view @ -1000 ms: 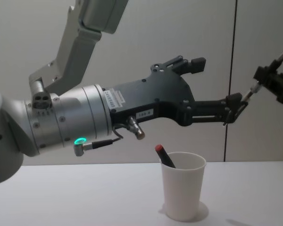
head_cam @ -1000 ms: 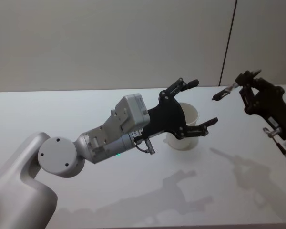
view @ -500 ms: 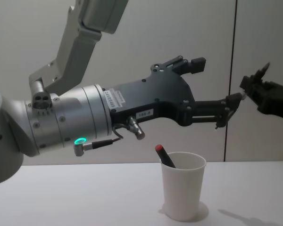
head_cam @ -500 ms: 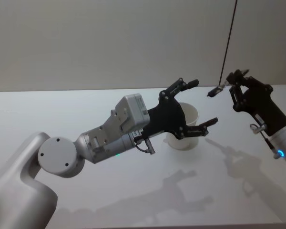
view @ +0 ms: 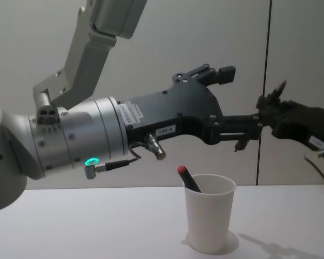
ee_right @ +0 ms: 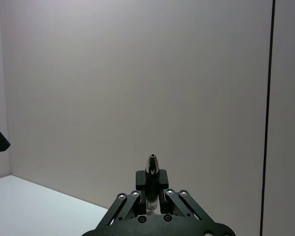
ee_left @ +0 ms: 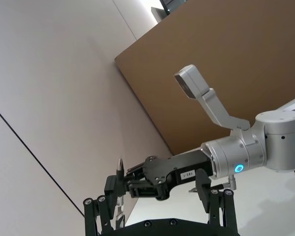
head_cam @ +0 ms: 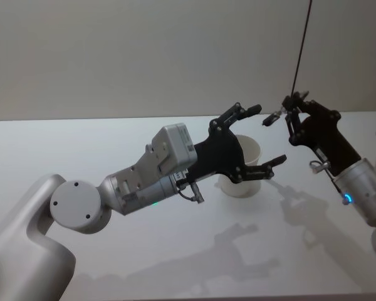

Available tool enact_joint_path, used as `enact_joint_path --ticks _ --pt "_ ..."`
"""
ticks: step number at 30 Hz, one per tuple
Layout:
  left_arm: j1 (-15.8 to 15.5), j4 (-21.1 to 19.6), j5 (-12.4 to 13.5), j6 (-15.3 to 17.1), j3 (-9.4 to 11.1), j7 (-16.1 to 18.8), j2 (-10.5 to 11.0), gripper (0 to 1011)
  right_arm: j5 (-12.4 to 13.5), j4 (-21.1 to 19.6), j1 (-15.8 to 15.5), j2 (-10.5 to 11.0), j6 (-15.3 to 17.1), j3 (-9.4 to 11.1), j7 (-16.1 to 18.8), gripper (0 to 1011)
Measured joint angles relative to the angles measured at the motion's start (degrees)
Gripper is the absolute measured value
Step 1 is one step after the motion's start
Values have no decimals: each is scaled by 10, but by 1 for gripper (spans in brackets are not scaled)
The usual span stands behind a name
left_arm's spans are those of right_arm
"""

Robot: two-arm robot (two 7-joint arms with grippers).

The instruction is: Place the pen into the pen holder.

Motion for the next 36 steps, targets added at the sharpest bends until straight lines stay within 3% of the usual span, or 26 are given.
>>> enact_joint_path --ticks 29,36 --pt "0 0 0 0 0 0 0 1000 -119 75 45 -42 -23 -34 -80 130" --pt "0 0 0 0 0 0 0 1000 -128 82 51 -46 -10 -36 -82 130"
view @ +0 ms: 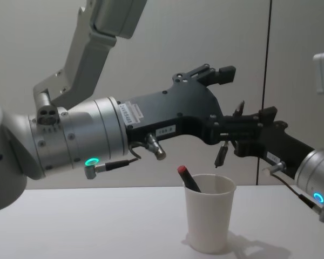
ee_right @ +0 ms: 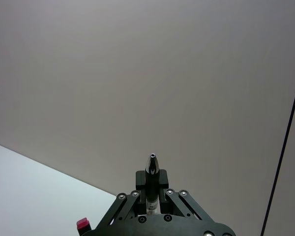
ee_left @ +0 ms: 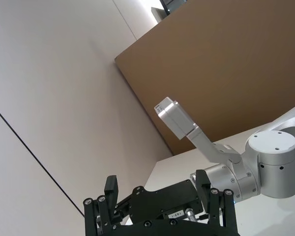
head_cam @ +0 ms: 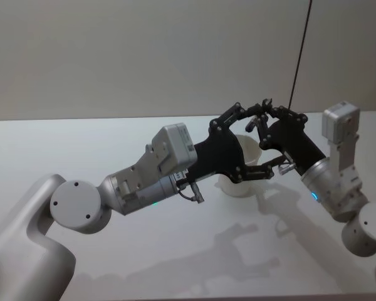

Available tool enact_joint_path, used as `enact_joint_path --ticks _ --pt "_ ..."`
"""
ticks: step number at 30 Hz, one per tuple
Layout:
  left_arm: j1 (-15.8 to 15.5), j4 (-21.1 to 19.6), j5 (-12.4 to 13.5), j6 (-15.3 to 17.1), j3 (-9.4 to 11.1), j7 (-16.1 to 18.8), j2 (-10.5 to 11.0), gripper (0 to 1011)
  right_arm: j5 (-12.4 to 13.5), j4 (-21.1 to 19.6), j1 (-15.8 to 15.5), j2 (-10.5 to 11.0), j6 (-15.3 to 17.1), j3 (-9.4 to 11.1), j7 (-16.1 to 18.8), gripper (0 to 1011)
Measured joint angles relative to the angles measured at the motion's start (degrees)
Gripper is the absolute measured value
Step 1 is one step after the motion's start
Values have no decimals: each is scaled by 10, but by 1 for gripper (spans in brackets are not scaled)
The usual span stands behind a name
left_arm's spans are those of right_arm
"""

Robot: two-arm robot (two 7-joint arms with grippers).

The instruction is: Place the pen into the pen holder.

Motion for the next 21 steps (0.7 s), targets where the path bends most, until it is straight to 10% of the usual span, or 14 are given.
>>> enact_joint_path --ticks 21 --pt "0 0 0 0 0 0 0 1000 38 -12 0 1 64 4 52 167"
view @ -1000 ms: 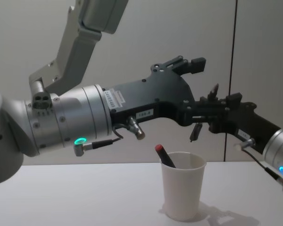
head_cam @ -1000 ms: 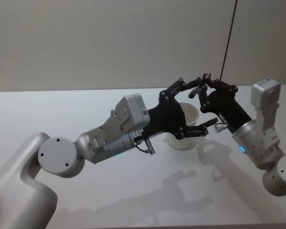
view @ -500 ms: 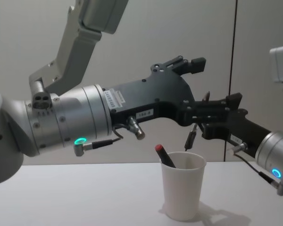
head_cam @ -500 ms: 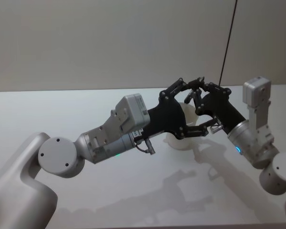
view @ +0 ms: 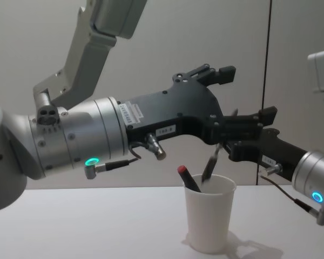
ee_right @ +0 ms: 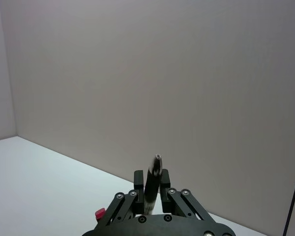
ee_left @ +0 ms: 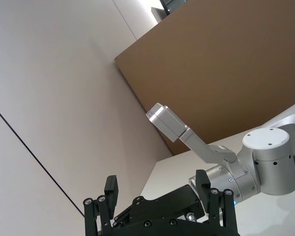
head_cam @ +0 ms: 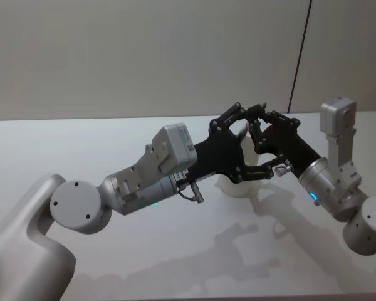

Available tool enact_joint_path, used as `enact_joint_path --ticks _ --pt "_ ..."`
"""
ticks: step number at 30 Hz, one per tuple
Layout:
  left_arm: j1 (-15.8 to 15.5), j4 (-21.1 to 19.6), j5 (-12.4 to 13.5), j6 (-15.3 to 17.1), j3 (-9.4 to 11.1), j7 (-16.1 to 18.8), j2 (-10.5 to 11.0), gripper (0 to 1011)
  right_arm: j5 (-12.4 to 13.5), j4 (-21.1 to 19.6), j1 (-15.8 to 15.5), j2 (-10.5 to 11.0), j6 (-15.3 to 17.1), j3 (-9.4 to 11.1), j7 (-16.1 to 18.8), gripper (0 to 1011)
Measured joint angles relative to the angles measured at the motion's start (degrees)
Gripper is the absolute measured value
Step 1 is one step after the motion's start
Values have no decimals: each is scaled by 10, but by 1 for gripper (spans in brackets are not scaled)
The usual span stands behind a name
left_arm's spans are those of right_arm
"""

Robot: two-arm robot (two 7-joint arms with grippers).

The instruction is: Place the pen into the pen holder.

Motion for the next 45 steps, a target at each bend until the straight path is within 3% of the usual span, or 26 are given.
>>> enact_joint_path --ticks 27,45 --pt "0 0 0 0 0 0 0 1000 35 -47 -23 15 34 10 20 976" --pt "0 0 0 0 0 0 0 1000 44 -59 -29 19 38 13 21 1002"
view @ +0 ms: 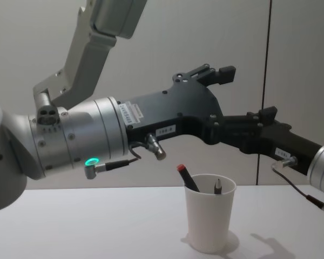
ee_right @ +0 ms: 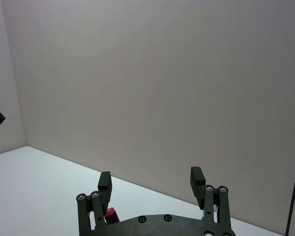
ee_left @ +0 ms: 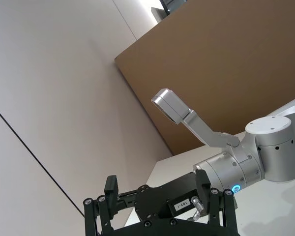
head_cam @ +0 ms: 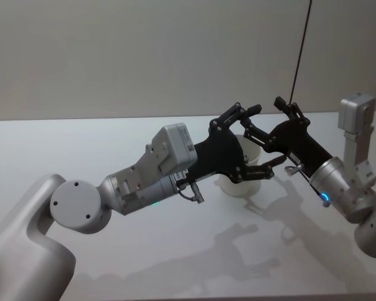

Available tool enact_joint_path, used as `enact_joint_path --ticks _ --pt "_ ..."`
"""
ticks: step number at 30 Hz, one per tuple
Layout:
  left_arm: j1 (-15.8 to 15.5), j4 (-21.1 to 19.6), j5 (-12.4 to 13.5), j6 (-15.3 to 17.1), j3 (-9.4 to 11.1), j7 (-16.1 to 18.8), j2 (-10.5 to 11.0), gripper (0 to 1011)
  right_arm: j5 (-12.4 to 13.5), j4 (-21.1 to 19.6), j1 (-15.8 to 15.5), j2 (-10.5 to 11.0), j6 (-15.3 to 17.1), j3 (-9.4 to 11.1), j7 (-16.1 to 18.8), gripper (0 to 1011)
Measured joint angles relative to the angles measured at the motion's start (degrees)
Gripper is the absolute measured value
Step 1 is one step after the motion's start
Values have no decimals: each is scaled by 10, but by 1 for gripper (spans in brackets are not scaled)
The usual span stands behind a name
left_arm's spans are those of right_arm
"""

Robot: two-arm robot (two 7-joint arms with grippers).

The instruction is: Place the pen into the pen holder.

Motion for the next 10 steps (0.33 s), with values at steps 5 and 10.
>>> enact_joint_path --ticks 5,10 --pt "0 0 0 0 0 0 0 1000 1 -2 -1 0 0 0 0 1002" --pt "0 0 0 0 0 0 0 999 2 -2 -1 1 1 1 0 1002"
